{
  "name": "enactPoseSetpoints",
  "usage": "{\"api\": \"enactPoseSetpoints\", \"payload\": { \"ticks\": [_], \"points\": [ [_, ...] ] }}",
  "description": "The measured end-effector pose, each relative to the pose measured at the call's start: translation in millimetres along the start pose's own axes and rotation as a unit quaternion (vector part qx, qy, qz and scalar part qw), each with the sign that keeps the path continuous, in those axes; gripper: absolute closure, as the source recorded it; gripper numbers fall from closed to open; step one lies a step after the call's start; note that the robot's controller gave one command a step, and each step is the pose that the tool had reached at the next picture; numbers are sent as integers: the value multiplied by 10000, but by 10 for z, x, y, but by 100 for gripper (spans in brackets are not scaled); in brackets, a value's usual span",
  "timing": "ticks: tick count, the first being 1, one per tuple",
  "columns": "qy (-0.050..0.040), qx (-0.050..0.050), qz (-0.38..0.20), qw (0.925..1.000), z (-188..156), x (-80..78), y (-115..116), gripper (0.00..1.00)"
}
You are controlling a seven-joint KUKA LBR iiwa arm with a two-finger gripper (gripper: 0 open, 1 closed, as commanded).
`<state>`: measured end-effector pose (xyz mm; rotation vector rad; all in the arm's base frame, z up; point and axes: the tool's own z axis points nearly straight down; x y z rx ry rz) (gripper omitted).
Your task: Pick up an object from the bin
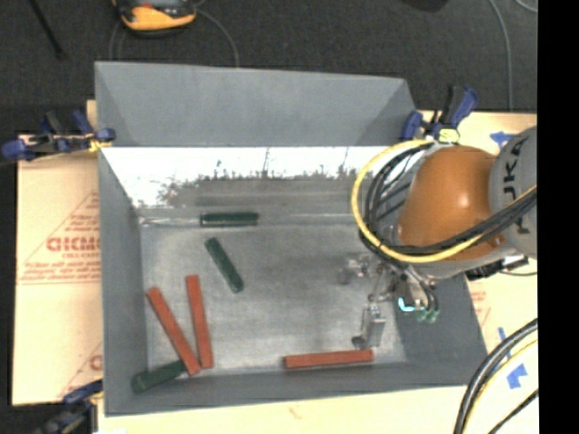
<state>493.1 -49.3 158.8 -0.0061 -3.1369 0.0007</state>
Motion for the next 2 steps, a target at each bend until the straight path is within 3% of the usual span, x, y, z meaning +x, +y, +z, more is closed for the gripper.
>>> {"api": "enactPoseSetpoints", "payload": {
  "ticks": [1, 2],
  "points": [
    [-31, 3, -7, 10000, -33, -12, 2, 0],
    [-49, -2, 197, 9998, 207, 98, -222, 0]
  ]
}}
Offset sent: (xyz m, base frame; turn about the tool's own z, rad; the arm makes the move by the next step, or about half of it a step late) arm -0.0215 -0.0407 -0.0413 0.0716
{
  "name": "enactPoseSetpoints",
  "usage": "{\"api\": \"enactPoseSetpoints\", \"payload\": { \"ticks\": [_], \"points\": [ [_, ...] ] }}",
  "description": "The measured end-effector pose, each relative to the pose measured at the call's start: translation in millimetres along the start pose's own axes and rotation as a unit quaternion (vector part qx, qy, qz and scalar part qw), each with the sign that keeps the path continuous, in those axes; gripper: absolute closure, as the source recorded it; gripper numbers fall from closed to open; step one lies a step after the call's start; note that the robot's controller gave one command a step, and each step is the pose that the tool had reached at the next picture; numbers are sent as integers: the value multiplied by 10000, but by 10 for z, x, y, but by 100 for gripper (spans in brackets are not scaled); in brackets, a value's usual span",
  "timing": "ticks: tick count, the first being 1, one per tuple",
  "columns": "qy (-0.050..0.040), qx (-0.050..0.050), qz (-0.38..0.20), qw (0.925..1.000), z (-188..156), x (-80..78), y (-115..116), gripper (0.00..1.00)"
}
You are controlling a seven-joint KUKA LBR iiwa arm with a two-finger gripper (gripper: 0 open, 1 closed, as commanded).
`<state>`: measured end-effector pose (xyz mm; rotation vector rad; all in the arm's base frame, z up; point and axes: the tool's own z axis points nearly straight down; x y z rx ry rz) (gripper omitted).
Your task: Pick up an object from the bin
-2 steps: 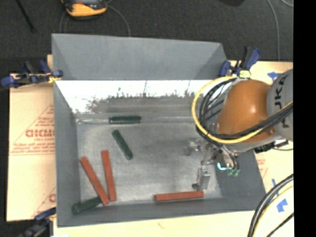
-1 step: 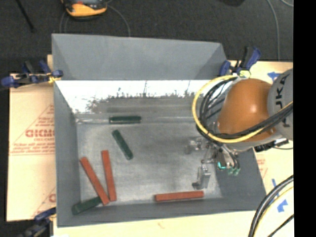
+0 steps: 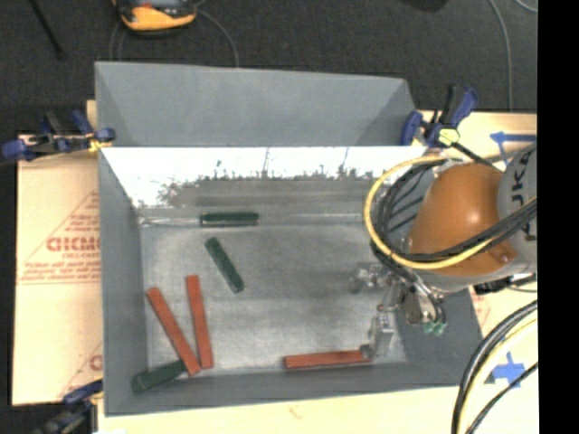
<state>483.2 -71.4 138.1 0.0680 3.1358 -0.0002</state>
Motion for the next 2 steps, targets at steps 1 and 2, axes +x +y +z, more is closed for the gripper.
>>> {"api": "enactPoseSetpoints", "payload": {
  "ticks": [1, 2],
  "points": [
    [13, 4, -372, 9993, 344, 44, -146, 0],
    [-10, 7, -594, 9982, 557, 33, -174, 0]
  ]
}}
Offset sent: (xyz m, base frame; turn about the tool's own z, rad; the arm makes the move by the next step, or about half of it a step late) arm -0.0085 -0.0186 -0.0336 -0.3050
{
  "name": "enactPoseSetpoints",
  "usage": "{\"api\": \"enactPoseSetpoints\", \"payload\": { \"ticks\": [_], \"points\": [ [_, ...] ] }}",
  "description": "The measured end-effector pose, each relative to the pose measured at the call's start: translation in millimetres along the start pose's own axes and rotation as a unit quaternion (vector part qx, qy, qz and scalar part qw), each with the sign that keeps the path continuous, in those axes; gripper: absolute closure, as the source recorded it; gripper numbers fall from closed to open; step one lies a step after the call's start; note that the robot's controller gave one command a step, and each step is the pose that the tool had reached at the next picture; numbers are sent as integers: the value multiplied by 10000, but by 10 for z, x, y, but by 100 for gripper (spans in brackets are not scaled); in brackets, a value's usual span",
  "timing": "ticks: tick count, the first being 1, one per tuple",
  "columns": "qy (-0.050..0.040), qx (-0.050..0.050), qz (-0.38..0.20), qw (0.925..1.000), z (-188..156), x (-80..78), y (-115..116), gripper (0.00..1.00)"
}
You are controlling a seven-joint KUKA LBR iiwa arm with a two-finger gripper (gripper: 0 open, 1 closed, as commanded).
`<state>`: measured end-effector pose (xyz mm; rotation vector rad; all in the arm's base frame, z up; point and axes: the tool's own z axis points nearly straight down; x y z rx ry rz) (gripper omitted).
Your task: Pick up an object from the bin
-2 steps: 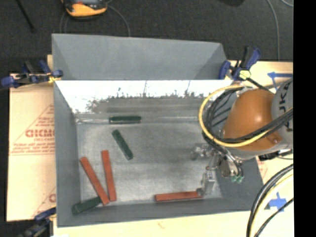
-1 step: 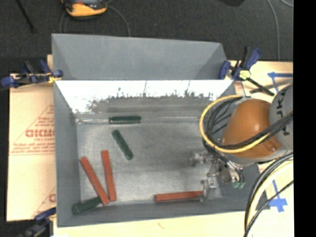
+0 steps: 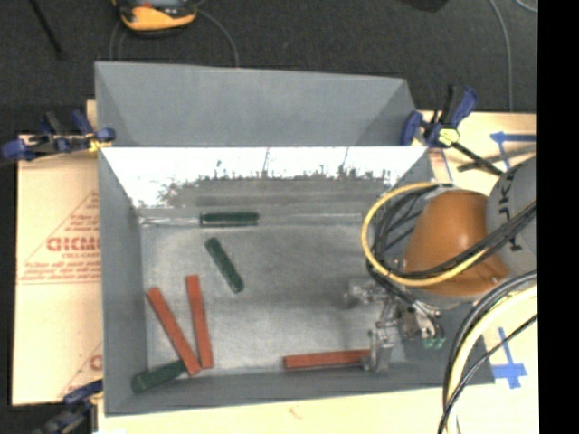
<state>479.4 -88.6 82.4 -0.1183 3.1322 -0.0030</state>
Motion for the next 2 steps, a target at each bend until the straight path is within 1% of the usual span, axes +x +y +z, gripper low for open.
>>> {"api": "enactPoseSetpoints", "payload": {
  "ticks": [1, 2],
  "points": [
    [28, -3, -1938, 9810, 95, 61, 56, 100],
    [-89, 18, -1954, 9807, 86, 1, 68, 0]
  ]
}}
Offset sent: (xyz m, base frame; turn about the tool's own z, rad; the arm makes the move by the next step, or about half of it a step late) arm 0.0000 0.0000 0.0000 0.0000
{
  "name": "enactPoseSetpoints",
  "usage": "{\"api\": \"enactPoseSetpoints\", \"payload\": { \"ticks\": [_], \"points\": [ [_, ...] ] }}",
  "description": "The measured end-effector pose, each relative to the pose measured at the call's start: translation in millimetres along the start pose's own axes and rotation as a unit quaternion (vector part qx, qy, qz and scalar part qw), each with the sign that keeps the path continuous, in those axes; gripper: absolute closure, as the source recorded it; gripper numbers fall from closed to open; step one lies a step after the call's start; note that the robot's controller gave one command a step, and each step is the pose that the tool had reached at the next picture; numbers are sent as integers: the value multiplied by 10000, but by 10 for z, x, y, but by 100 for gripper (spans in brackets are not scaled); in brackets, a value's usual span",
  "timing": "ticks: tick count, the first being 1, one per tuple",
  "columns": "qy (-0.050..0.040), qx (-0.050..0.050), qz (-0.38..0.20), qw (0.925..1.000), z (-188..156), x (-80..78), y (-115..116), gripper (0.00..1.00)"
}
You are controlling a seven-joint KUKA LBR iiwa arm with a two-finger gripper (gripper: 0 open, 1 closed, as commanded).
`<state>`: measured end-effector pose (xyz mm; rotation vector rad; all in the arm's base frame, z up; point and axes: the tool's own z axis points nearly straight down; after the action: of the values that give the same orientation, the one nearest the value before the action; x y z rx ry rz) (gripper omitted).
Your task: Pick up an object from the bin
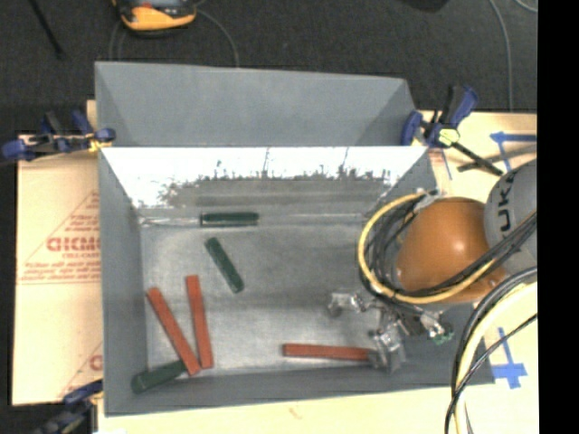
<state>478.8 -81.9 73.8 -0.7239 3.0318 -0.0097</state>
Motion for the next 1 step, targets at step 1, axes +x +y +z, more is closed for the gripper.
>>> {"api": "enactPoseSetpoints", "payload": {
  "ticks": [1],
  "points": [
    [0, 1, -5, 10000, -1, 0, 1, 0]
  ]
}}
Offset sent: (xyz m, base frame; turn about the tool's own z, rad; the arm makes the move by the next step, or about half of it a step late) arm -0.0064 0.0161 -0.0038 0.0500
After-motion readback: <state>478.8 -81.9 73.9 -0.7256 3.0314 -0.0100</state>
